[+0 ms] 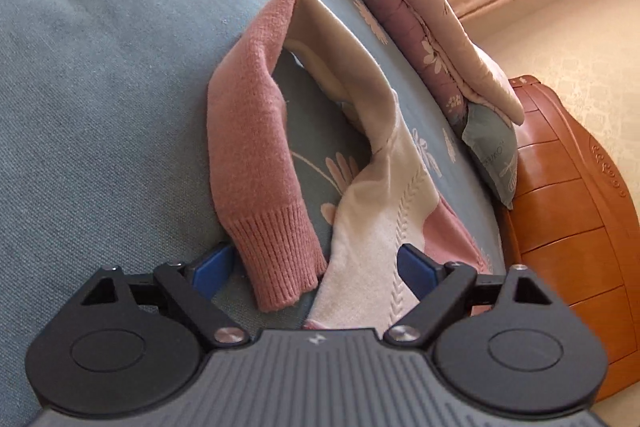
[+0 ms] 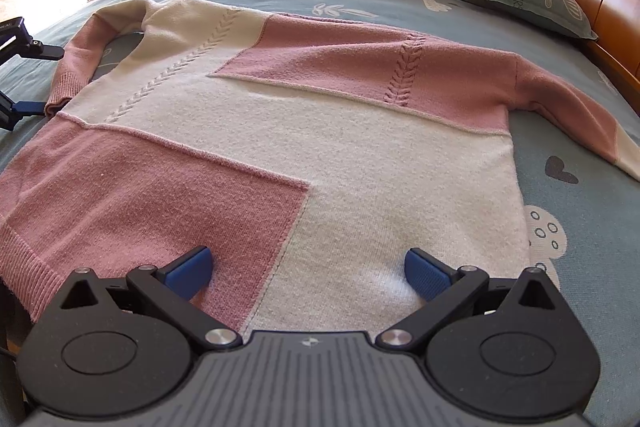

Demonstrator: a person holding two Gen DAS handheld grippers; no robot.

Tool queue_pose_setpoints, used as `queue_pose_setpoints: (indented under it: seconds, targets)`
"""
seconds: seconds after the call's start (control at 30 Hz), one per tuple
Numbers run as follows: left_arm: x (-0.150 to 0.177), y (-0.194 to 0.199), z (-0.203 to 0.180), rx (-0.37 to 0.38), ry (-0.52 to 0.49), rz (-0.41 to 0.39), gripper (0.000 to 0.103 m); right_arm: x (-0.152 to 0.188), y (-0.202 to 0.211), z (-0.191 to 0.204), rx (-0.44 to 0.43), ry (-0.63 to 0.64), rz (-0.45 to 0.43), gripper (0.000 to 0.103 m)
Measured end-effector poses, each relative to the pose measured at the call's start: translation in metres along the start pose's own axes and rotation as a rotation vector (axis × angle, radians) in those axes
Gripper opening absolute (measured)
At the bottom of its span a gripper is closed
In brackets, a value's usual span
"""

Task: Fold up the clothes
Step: 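Grasp the pink ribbed sleeve cuff with the left gripper, then fold the pink sleeve across the sweater body with the left gripper and release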

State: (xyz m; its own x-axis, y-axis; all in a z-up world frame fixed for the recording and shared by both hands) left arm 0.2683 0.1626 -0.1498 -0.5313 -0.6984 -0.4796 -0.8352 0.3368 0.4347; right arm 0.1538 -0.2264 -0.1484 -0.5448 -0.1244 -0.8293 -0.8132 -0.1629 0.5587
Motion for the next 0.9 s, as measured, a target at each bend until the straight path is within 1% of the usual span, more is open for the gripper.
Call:
queue_pose_setpoints:
  seconds: [0.07,0.2,0.3,0.37,0.43,0.5,0.57,0.6,0.63,0.67,0.7,0.73,0.8,0.83,0.9]
  targets:
    - [-0.009,-0.008,0.004,0.014,0.044,-0.024,0.088,0.000,0.000,0.000,0.003,-0.002,0.000,0.103]
    - [-0.009,-0.012,0.007,0.033,0.097,-0.042,0.087,0.000,0.000,0.000,0.006,-0.004,-0.002,0.103]
    - [0.006,-0.002,0.005,0.054,0.079,-0.021,0.080,0.000,0.000,0.000,0.008,-0.005,-0.002,0.103]
    - [0.015,0.003,0.002,0.070,0.056,-0.004,0.080,0.000,-0.001,0.000,0.009,-0.006,-0.002,0.103]
    - [0.010,0.000,0.003,0.065,0.065,-0.014,0.079,-0.001,-0.002,0.000,0.012,-0.007,-0.003,0.103]
    - [-0.002,-0.008,0.007,0.064,0.122,-0.053,0.075,-0.001,-0.002,0.001,0.014,-0.009,-0.003,0.103]
    - [-0.011,-0.014,0.015,0.066,0.230,-0.103,0.071,0.000,-0.001,0.001,0.016,-0.010,-0.005,0.103]
    - [-0.011,-0.015,0.016,0.074,0.271,-0.116,0.071,0.000,-0.001,0.001,0.017,-0.012,-0.005,0.103]
    - [-0.008,-0.016,0.015,0.092,0.278,-0.106,0.071,0.000,-0.001,0.001,0.017,-0.012,-0.004,0.103]
    - [-0.001,-0.016,0.012,0.100,0.259,-0.083,0.068,0.000,-0.001,0.001,0.017,-0.012,-0.004,0.103]
    - [0.007,-0.015,0.010,0.098,0.231,-0.059,0.058,0.000,-0.001,0.001,0.018,-0.012,-0.005,0.103]
    - [0.014,-0.014,0.008,0.093,0.198,-0.035,0.055,0.000,-0.001,0.001,0.018,-0.013,-0.007,0.103]
    - [0.023,-0.011,0.008,0.073,0.139,0.001,0.039,0.000,-0.001,0.001,0.019,-0.014,-0.011,0.103]
    - [0.023,-0.012,0.013,0.055,0.158,0.001,0.034,0.000,-0.001,0.001,0.020,-0.014,-0.012,0.103]
    - [0.019,-0.017,0.027,0.019,0.242,-0.002,0.012,0.000,-0.001,0.001,0.022,-0.015,-0.012,0.103]
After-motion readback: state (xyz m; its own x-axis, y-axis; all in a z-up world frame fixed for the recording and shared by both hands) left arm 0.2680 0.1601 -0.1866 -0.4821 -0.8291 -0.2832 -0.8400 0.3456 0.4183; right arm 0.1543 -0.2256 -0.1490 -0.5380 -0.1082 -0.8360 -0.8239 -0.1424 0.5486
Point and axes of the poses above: each gripper's, at about its wrist camera, not at the fingertips, and y roughly against the way its jaws point, z to its left, x to its underside, the point moved 7 cm from there along -y, roughly the way its jaws point, and after that the axes turned 14 degrees about -z, right-handed, at the moved point
